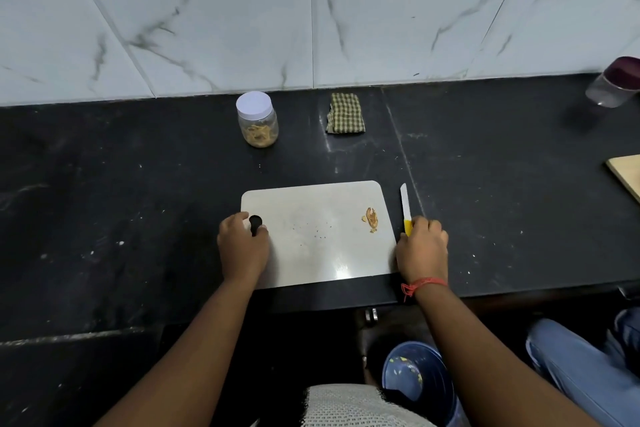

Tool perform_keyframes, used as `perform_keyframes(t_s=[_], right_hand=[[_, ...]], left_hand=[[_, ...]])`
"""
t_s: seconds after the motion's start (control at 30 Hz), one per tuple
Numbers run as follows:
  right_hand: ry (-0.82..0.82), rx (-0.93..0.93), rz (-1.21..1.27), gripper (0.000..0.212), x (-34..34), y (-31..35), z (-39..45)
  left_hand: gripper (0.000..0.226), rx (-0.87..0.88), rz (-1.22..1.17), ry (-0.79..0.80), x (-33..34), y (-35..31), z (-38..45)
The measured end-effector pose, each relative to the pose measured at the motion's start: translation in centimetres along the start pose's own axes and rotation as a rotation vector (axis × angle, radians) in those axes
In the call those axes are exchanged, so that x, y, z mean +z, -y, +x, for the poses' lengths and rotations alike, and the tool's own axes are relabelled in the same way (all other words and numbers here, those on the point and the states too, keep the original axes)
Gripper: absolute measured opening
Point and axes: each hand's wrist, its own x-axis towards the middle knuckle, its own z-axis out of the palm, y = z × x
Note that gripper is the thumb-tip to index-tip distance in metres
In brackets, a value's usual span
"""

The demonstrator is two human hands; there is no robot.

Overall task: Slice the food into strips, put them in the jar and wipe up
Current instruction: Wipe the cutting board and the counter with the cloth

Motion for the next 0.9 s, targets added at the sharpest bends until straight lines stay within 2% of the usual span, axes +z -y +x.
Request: perform_keyframes(t_s=[0.1,0.23,0.4,0.57,0.73,0.83,0.9], right_hand=[[0.026,0.041,-0.023,0.025,0.3,0.1,0.8],[0.053,0.095,0.031,0.024,0.2,0.5,1.6],[0.084,0.165,0.194,0.023,0.0,0.9,2.1],[0.126,0.227,0.345,0.02,-0.8,2.0,2.6],[0.171,0.255,0.378,0.021,-1.0,3.0,2.6],[0.17,0.257,0.379,0.017,-0.9,3.0,2.7],[0.166,0.265,0.369,0.017,-0.8,2.9,2.9]], left_hand=[[0.035,-0.135,-0.085,0.014,-0.6,-0.5,0.9],[0.012,-0.259,-0.241,0.035,-1.3,-1.4,1.6],[0.03,-0.322,-0.278,0.036,0.0,0.9,3.9],[0.045,-0.331,-0.324,0.054,-0.8,-0.4,3.6],[0.026,-0.394,-0.427,0.042,-1.3,-2.0,3.2],[0.034,-0.401,-0.476,0.057,-1.8,-1.8,3.1],[0.032,-0.401,-0.538,0.061,-2.1,-1.5,3.3]])
